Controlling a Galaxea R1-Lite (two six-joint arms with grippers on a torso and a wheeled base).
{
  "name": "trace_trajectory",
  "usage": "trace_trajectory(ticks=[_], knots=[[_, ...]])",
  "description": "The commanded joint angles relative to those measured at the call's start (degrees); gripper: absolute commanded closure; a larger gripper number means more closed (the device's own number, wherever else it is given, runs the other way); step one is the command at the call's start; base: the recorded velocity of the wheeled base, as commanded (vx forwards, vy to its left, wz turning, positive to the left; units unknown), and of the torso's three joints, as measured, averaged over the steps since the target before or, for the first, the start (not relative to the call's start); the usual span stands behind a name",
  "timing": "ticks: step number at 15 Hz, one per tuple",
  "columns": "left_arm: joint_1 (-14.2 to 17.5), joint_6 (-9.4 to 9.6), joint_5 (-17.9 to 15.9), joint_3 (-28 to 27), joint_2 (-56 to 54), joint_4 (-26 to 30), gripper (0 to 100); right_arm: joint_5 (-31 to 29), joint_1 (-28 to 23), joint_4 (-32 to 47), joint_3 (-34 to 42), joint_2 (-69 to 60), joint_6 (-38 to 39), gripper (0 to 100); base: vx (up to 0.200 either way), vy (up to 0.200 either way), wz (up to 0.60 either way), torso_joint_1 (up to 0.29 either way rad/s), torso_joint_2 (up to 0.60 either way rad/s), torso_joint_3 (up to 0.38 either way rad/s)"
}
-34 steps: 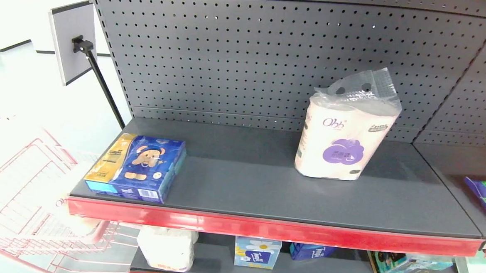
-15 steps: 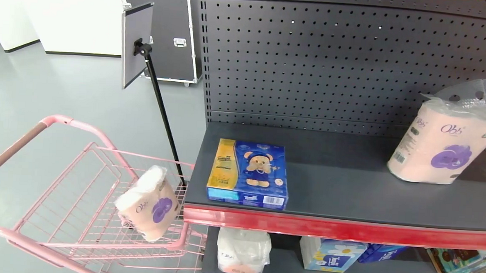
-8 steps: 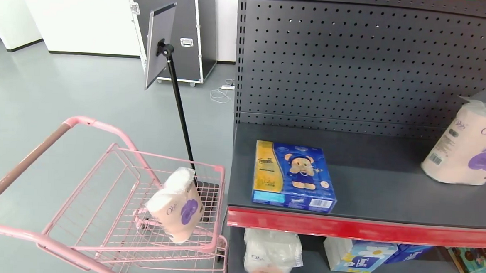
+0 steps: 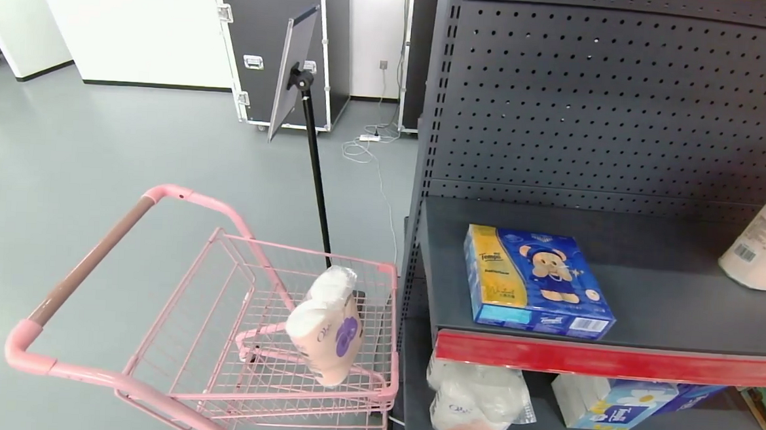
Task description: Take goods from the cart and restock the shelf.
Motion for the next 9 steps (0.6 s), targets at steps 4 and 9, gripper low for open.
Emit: trace_trajectory(ticks=[4, 9], knots=[[0.0, -0.01, 0.0, 0.0, 0.0, 0.0, 0, 0.0, 0.0, 0.0, 0.0, 0.0, 0.0, 0, 0.000, 0.000, 0.00, -0.026, 0.07, 0.040], [0.0, -0.01, 0.0, 0.0, 0.0, 0.0, 0, 0.0, 0.0, 0.0, 0.0, 0.0, 0.0, 0, 0.000, 0.000, 0.00, -0.137, 0.35, 0.194]])
